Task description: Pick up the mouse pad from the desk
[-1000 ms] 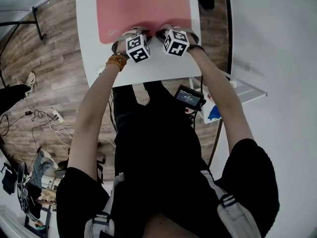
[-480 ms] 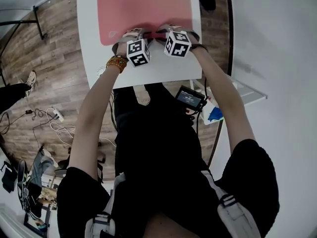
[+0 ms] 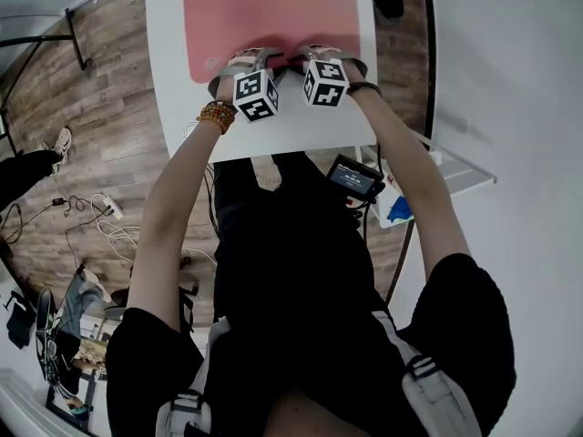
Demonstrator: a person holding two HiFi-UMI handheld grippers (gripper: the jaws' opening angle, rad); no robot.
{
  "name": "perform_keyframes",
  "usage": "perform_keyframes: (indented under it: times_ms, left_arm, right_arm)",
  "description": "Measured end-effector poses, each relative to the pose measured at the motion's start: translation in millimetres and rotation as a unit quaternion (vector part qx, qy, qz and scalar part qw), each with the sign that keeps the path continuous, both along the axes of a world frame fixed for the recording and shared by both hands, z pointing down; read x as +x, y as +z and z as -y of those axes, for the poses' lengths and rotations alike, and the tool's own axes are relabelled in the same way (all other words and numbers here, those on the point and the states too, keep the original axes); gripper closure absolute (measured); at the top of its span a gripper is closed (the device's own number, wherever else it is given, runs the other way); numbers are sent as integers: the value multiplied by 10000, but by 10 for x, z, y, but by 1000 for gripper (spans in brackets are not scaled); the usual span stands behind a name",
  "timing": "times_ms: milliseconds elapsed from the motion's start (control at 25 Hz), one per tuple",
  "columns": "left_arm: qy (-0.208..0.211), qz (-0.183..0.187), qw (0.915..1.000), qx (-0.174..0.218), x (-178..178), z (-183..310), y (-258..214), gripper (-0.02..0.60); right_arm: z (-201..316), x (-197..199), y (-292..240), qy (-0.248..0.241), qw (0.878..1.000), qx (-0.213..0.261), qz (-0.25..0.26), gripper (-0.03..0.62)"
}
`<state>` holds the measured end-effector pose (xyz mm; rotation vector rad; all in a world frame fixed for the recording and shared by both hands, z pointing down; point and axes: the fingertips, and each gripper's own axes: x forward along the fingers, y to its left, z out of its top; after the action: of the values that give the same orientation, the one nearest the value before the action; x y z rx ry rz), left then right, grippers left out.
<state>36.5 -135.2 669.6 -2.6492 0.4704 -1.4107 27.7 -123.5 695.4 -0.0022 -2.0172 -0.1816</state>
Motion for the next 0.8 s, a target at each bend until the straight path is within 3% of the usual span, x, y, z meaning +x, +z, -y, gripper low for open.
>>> perform_keyframes:
  times_ms: [120, 240, 320, 440, 520, 560, 600, 680, 800]
  left_arm:
    - [-79, -110, 9999, -82, -41, -16, -22, 442]
    - [-115, 261, 9995, -141, -156, -78, 133, 443]
    - [-404, 471, 9980, -102, -272, -36, 220, 512]
    - [-800, 370, 9960, -130, -319, 37, 200, 547]
    - [-1042, 165, 9941, -248, -326, 64, 166, 554]
    - [-1177, 27, 9924, -348, -333, 71, 143, 554]
    - [-1265, -83, 9911, -412, -338, 74, 115, 554]
    - [-1246, -172, 9916, -298, -347, 85, 42, 555]
    - [-1089, -148, 9937, 199, -356, 146, -61, 552]
  right_arm:
    - [65, -13, -67, 130, 9998, 138, 94, 536]
    - [67, -17, -118, 162, 9996, 223, 99, 543]
    - [67, -22, -158, 223, 9992, 279, 151, 543]
    - [76, -36, -184, 335, 9987, 281, 242, 539]
    - [25, -73, -152, 383, 9989, 128, 216, 483]
    - [2, -98, -128, 393, 9990, 155, 167, 423]
    - [16, -116, -110, 424, 9984, 351, 110, 409]
    - [171, -119, -98, 685, 9927, 990, 27, 539]
    - [394, -86, -114, 1189, 9831, 1390, 37, 524]
